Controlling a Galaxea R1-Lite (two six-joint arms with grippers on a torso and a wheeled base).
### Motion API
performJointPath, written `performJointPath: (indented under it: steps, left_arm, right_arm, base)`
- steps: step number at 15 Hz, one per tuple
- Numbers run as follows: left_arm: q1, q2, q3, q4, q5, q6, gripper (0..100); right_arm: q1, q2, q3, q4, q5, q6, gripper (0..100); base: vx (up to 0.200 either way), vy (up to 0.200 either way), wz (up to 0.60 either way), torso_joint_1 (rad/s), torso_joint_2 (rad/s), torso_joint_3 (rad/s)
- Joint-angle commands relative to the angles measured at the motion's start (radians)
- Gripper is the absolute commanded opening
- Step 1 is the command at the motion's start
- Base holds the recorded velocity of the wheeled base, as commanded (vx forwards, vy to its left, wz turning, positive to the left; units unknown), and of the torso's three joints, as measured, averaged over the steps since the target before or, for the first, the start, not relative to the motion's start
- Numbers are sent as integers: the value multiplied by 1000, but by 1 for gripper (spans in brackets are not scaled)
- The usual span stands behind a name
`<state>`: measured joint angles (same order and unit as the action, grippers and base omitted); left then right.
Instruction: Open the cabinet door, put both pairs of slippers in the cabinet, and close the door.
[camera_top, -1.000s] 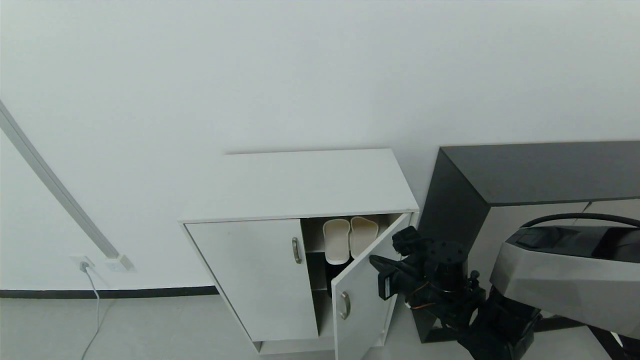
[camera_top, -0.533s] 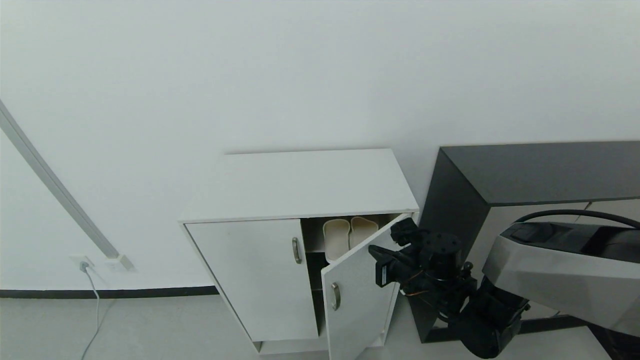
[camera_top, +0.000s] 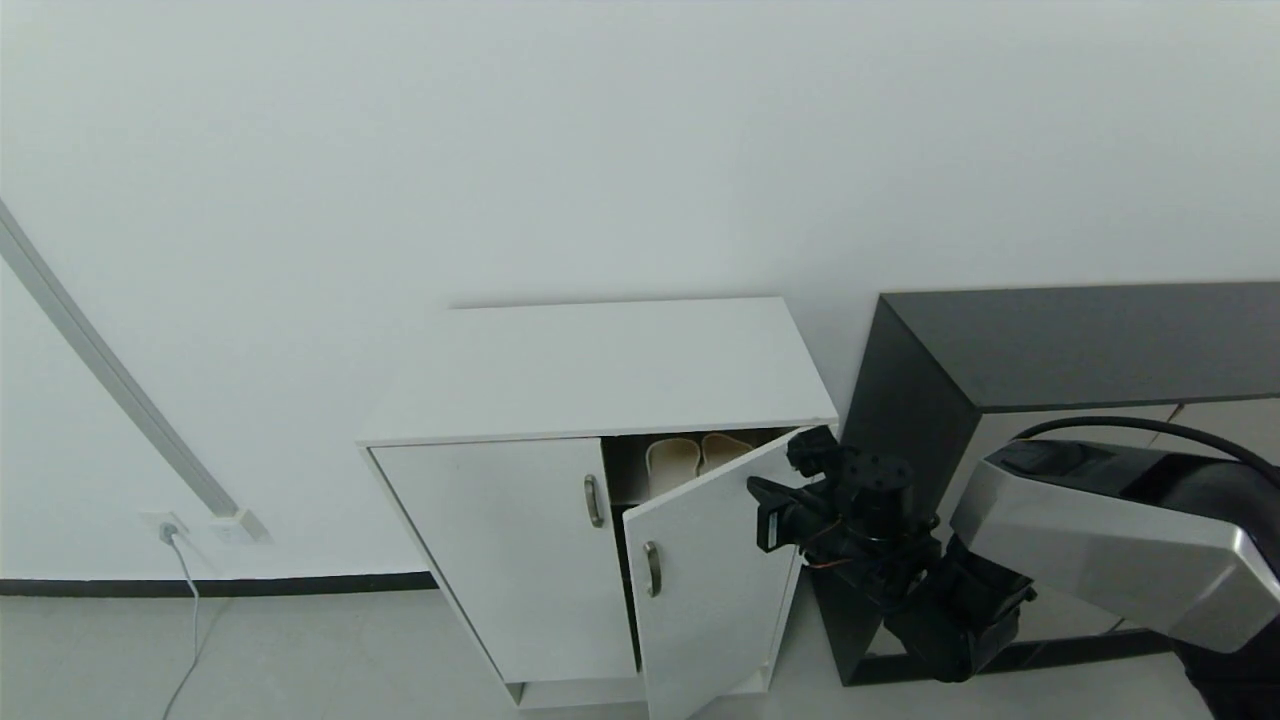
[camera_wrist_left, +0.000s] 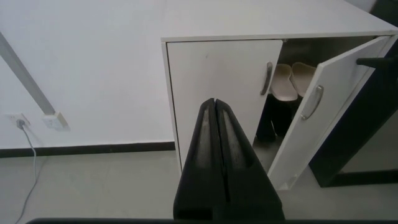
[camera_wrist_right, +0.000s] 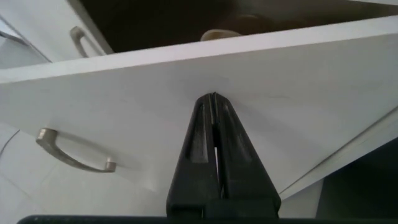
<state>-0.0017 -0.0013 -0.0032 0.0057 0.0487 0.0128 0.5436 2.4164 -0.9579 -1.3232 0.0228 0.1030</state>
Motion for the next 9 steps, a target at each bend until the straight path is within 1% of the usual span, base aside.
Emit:
performJointPath:
  steps: [1, 3, 9]
  left_arm:
    - [0, 1, 0, 0, 0, 1, 0]
    - [0, 1, 0, 0, 0, 1, 0]
    - [0, 1, 0, 0, 0, 0, 0]
  right_arm:
    - [-17, 33, -28, 2, 0, 0, 0]
    - [-28, 38, -50, 41, -1, 1, 0]
    - [-48, 61, -113, 59, -3, 35, 0]
  base:
    - [0, 0, 0, 0, 0, 0]
    - [0, 0, 0, 0, 0, 0]
    - [0, 0, 0, 0, 0, 0]
